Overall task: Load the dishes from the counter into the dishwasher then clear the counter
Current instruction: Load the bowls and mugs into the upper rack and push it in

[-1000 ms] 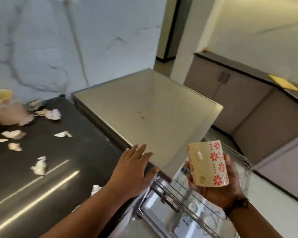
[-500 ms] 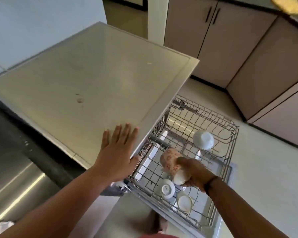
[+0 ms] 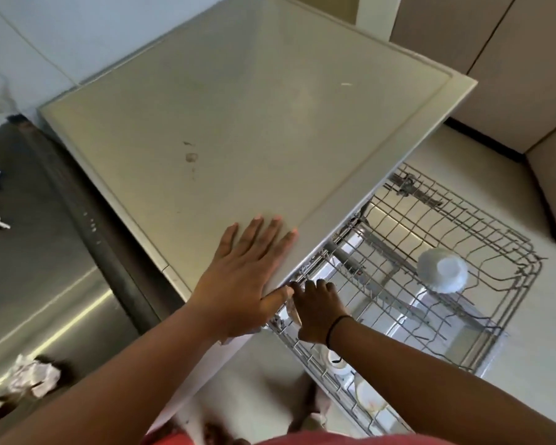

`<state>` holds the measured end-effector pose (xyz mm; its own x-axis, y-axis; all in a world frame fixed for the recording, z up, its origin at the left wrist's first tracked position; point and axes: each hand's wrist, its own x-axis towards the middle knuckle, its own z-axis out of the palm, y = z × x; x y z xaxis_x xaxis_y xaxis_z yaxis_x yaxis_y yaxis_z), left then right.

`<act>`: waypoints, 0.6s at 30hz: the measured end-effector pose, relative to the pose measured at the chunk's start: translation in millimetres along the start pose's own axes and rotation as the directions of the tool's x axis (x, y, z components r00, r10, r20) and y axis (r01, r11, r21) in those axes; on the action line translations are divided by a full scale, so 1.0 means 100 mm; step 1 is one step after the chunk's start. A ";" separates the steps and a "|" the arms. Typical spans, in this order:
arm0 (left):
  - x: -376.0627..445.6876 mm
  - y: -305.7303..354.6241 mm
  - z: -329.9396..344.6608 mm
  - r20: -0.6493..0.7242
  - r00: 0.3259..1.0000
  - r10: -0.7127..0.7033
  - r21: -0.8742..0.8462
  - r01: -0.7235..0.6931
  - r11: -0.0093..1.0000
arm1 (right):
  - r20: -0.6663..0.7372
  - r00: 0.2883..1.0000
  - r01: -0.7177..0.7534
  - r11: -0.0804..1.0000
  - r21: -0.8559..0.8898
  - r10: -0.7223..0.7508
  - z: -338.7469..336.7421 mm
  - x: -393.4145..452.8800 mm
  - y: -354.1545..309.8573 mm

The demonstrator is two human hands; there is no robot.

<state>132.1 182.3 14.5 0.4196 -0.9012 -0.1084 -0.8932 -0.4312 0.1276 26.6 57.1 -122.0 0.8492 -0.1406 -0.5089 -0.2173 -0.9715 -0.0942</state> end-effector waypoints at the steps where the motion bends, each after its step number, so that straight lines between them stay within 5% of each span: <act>1: 0.00 0.00 0.00 -0.004 1.000 0.004 -0.003 -0.004 1.000 | 0.008 0.999 0.045 0.998 -0.051 -0.044 0.00 0.04 0.00; 9: 0.00 0.00 0.01 -0.029 1.000 -0.002 -0.020 0.001 1.000 | 0.125 0.949 0.316 0.897 -0.310 -0.291 0.04 0.24 -0.13; 18: 0.00 -0.02 0.01 -0.014 1.000 -0.017 -0.013 0.017 1.000 | 0.183 0.930 0.361 0.882 -0.303 -0.317 0.11 0.28 -0.10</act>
<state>133.2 183.4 12.9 0.4369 -0.8943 -0.0965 -0.8838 -0.4467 0.1390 47.1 64.9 -144.3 0.7709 0.2126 -0.6004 0.2605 -0.9654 -0.0073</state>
